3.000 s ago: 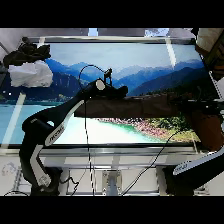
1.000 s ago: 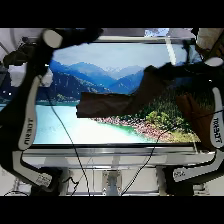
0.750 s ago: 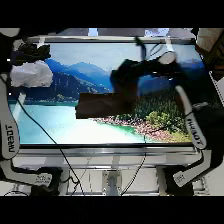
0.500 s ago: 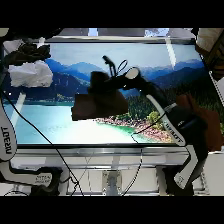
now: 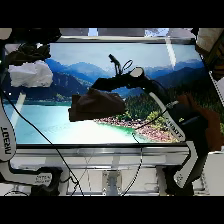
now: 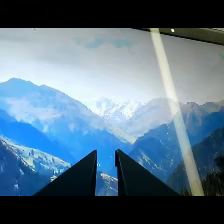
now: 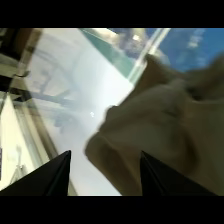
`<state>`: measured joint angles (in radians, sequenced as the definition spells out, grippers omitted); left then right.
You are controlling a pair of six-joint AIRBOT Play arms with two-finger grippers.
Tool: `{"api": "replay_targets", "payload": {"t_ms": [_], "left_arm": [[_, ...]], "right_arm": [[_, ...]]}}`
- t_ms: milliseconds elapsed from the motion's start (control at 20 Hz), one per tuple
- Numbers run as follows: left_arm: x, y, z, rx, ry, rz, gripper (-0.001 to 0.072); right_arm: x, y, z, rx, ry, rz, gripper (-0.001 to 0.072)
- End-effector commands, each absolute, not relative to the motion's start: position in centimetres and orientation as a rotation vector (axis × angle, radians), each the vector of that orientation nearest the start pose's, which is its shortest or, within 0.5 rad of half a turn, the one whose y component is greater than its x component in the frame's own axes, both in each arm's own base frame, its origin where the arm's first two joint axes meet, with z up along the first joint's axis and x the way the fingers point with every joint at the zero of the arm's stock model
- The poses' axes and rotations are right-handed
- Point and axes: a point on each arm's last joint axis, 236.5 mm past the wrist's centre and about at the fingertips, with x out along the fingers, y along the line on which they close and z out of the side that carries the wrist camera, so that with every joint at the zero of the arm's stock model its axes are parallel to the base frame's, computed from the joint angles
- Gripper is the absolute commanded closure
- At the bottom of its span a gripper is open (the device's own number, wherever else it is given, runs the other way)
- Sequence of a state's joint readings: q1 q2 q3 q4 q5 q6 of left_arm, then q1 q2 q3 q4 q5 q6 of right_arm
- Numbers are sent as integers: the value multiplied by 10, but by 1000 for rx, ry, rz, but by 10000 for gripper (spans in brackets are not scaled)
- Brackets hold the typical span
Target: Fold the shirts.
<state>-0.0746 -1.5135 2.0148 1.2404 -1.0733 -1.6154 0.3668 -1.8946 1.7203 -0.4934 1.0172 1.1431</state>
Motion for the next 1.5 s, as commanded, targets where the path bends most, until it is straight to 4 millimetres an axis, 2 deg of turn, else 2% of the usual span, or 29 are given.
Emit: {"api": "replay_targets", "payload": {"t_ms": [0,100,200,300,400,450,500,550,650,800,900,950,1100,1450], "left_arm": [[523,-112,270,-267,620,-314,546],[518,-118,255,-277,680,-333,545],[510,-122,219,-266,813,-343,545],[497,-135,173,-264,990,-376,543],[495,-150,142,-277,1083,-409,543],[497,-157,131,-279,1105,-420,515],[498,-165,120,-278,1126,-430,381],[498,-172,110,-281,1150,-443,327],[497,-185,90,-298,1202,-468,325],[490,-207,62,-382,1299,-540,321],[491,-214,43,-418,1341,-554,264],[493,-214,34,-422,1354,-547,264],[499,-214,21,-439,1364,-526,264],[498,-217,25,-450,1360,-540,265]], "right_arm": [[484,273,-2,438,1224,761,232],[478,226,-26,361,1330,652,232],[475,202,-37,328,1374,604,231],[477,196,-43,333,1368,592,231],[473,197,-56,347,1396,589,230],[468,197,-64,354,1428,593,230],[462,199,-73,366,1463,600,230],[458,201,-80,387,1483,604,230],[451,206,-89,421,1516,621,230],[440,212,-90,432,1553,672,230],[439,215,-88,442,1550,693,230],[439,217,-86,452,1544,702,230],[438,226,-86,507,1550,729,230],[441,259,-78,732,1539,829,229]]}}
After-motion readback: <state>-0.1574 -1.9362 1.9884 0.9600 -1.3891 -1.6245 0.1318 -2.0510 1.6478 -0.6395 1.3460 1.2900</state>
